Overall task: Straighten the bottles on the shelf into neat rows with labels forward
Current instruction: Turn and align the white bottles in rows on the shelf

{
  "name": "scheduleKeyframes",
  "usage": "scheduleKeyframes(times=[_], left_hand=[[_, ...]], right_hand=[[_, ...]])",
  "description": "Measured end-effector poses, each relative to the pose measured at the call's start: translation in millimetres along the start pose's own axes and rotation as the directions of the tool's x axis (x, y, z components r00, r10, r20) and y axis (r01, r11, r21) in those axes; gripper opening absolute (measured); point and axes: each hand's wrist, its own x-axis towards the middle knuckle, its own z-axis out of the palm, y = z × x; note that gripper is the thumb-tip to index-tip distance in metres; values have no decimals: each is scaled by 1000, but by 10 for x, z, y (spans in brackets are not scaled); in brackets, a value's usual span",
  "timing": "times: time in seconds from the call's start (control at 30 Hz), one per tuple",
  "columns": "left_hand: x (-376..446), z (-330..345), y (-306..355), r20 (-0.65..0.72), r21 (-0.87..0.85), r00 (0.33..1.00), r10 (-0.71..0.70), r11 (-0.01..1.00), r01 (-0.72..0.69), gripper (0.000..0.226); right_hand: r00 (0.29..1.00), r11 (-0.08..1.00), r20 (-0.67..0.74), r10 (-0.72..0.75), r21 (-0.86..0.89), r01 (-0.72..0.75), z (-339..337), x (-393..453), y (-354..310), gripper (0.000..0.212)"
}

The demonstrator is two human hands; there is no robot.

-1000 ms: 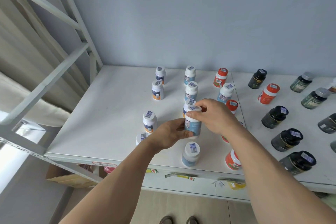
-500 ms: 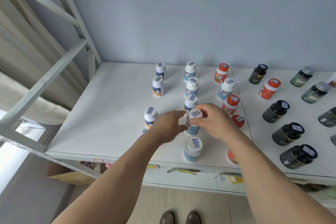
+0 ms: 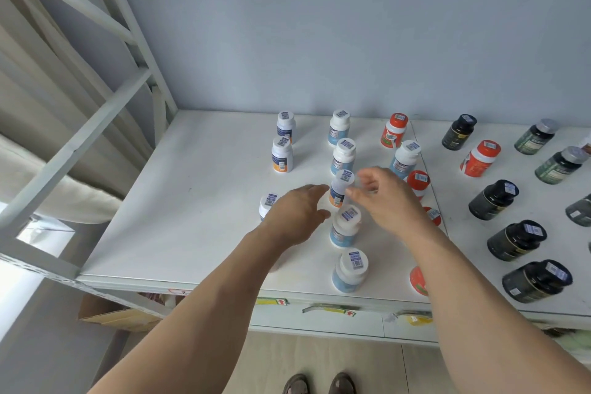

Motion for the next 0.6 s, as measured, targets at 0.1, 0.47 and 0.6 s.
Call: scheduleKeyframes(times=[0.1, 0.47, 0.6], left_hand=[[110, -57, -43, -10, -3, 1000, -29, 1000, 29, 55], [523, -136, -115, 43, -166, 988, -148, 974, 153, 59], [597, -116, -88, 160, -376, 975, -153, 904, 203, 52]], right_hand=[[999, 999, 44, 15, -44, -13, -8, 214, -93, 53], [983, 994, 181, -7, -110, 27, 21, 554, -64, 36], [984, 995, 169, -49, -83, 64, -169, 582, -198, 29]])
